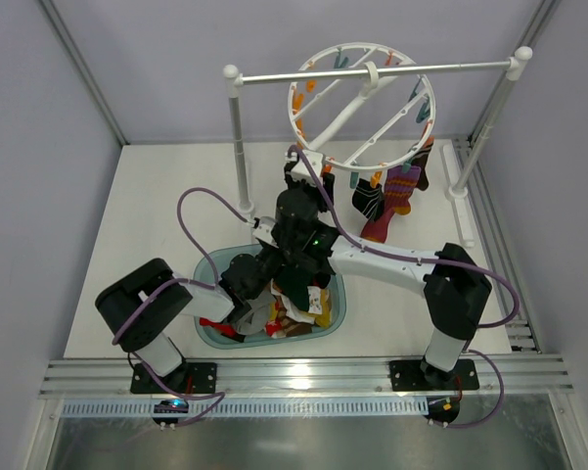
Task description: Remove the socks clipped to the hanger
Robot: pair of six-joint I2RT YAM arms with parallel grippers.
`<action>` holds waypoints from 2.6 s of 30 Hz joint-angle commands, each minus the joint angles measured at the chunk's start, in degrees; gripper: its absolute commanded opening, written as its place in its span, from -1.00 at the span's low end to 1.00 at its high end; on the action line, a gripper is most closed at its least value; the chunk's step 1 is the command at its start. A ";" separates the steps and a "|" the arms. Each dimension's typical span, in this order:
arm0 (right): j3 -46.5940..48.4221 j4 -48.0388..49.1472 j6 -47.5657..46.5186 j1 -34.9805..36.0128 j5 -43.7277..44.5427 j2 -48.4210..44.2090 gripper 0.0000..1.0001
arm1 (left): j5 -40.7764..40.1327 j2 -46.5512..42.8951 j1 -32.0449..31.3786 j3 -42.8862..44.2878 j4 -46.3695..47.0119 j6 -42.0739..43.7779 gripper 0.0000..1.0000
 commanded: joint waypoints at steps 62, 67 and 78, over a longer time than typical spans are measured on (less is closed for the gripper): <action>-4.39 60.41 -50.23 4.79 4.51 6.66 0.99 | -5.19 -14.60 -0.05 -4.80 0.26 1.89 -1.00; -14.23 57.97 -44.43 7.34 3.46 1.47 0.99 | -2.37 -24.18 -0.14 -0.40 -17.10 2.06 -1.00; -29.16 -2.17 12.90 4.01 -24.13 -25.51 0.99 | -8.22 -40.27 -4.96 7.06 -50.94 2.59 -0.99</action>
